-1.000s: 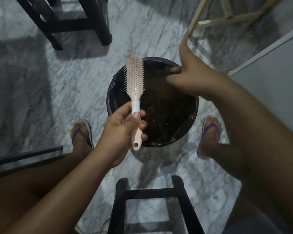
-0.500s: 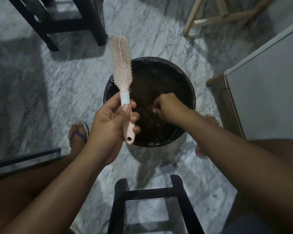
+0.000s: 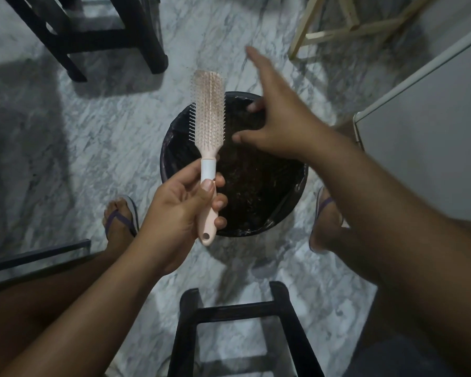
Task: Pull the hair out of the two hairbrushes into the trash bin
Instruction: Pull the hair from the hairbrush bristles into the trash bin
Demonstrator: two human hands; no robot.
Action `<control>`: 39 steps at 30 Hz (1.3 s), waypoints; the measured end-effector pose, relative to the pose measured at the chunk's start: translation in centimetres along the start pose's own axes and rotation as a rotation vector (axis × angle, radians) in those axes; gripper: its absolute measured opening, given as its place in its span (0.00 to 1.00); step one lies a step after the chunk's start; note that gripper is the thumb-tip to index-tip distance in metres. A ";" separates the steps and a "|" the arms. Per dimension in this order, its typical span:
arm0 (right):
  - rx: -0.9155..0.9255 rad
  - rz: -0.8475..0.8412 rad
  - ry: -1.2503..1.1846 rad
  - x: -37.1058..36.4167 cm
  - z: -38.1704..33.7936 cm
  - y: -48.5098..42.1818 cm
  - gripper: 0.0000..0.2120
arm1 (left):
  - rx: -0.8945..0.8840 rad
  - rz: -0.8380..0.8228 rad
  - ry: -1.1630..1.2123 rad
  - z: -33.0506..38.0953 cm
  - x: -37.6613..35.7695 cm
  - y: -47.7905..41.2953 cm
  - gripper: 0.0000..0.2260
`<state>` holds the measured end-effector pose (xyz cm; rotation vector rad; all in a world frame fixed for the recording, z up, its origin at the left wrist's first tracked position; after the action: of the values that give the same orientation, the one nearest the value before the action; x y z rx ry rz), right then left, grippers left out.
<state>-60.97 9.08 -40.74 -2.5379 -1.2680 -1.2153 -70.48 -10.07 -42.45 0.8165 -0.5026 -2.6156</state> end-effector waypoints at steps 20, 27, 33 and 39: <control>-0.419 -0.631 0.568 -7.8 5.4 0.4 0.48 | -0.056 -0.045 0.021 1.1 0.3 0.1 0.19; -0.198 -0.259 -0.662 -0.2 0.5 -0.9 0.27 | 0.023 -0.005 -0.010 0.1 0.6 0.2 0.20; -0.186 -0.228 -0.659 0.7 -0.8 0.3 0.14 | 0.037 0.044 -0.048 -0.3 0.7 0.0 0.21; -0.215 -0.101 -0.490 -0.8 1.4 0.1 0.08 | -0.026 0.093 0.009 0.1 0.5 -0.2 0.20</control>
<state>-60.34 9.04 -42.18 -3.0966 -1.4287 -0.8018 -70.94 -10.06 -42.66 0.7772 -0.4912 -2.5274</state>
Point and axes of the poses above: each hand's wrist, its own y-axis away from the middle knuckle, its own x-axis out of the back of the hand, z = x × y, the point moved 1 cm from there along -y, towards the middle knuckle, and after that the axes turned 3 degrees about -x, right-handed, at the moved point
